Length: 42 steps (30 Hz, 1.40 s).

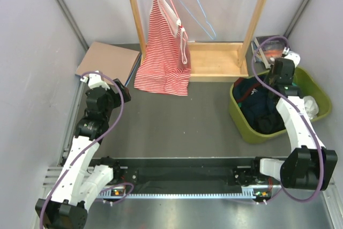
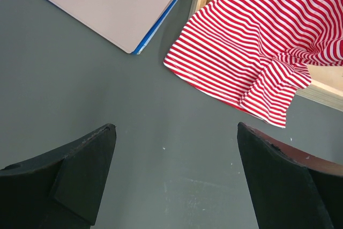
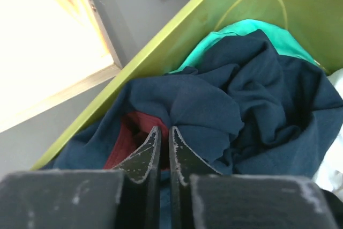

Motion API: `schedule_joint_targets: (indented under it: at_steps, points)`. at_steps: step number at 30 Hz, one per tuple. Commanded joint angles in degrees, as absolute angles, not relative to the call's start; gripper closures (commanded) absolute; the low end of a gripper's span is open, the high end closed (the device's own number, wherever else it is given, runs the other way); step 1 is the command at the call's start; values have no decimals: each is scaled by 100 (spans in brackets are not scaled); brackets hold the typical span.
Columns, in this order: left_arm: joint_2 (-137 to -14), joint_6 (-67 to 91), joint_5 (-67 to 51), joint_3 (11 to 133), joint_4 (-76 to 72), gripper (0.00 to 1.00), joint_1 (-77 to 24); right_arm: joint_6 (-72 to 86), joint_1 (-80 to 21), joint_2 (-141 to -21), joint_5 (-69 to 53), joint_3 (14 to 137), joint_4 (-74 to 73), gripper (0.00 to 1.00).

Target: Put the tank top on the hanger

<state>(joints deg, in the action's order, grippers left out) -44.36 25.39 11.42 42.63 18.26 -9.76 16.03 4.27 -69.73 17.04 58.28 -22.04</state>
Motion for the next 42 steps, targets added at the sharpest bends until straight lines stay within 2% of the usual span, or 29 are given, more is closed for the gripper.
schedule_joint_targets:
  at_steps: [1,6,7,9,12,18,21,25,29,32,35,40,42]
  points:
    - [-4342,2522,1090,4473,1863,1,-984,1521,492,-6461,1503,6370,-2117,100]
    - [-4350,2514,818,4570,1881,1,-984,1503,343,-5661,977,7519,-2338,100]
    - [-4359,2505,800,4570,1890,1,-984,1503,47,-5625,871,7767,-2381,100]
    - [-4377,2479,791,4614,1925,1,-984,1355,-612,-5669,914,8599,-2557,100]
    - [-4368,2452,817,4649,1995,1,-984,1004,-2515,-6046,1177,9724,-2794,100]
    - [-4298,2338,800,4711,2100,1,-984,187,-5074,-6995,1485,11483,-2900,100]
    - [-4254,2285,835,4746,2118,1,-984,-322,-6042,-7662,1766,12484,-3111,100]
    - [-4210,2276,949,4694,2118,1,-984,-764,-6784,-8322,2249,13201,-3121,100]
    - [-4166,2276,1037,4650,2074,1,-984,-852,-6899,-8341,2355,12956,-2726,100]
    - [-4078,2276,1125,4632,2065,1,-984,-853,-6891,-8244,2750,12306,-2444,100]
    - [-3938,2294,1274,4571,2074,1,-984,-530,-6716,-7981,2971,11384,-2190,100]
    - [-3709,2355,1511,4447,2030,1,-993,508,-5670,-7271,2566,9223,-1741,100]
    - [-3683,2399,1503,4403,2030,1,-993,956,-5311,-7041,2698,8085,-1653,94]
